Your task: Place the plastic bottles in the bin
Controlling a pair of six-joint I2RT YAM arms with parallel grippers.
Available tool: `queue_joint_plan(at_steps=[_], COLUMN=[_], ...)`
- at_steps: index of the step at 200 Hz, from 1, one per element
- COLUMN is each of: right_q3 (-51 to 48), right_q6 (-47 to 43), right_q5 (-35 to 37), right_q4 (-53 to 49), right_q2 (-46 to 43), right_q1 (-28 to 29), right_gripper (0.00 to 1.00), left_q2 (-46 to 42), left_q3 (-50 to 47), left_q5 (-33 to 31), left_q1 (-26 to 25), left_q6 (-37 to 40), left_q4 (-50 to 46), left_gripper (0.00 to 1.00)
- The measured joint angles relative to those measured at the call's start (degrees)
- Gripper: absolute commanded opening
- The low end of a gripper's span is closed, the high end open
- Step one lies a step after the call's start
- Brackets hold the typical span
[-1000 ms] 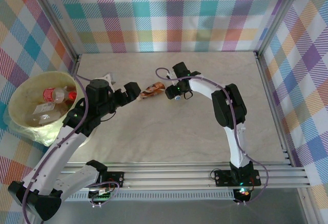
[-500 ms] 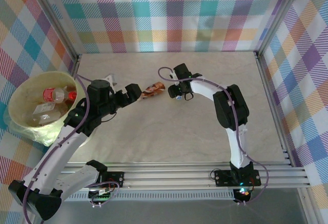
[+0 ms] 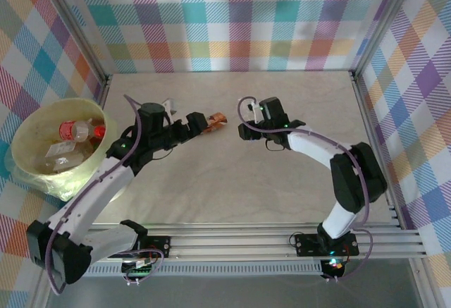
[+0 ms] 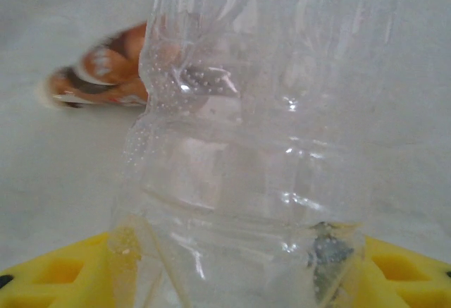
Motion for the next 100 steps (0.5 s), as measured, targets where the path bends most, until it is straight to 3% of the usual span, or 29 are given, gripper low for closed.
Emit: queue_joint_plan(at_steps=[100], right_q3=[-8.41], right_q6=[8.72], right_q5=[-18.43], right_q4=[12.96], right_q2=[-10.45], right_q1=[6.67], right_gripper=[0.47], left_q2=[2.51], left_q3=[-0.94], left_q5=[3.69], left_q1=[-1.51], left_q6=[-2.43], left_q4=[11.78], left_gripper=[1.0])
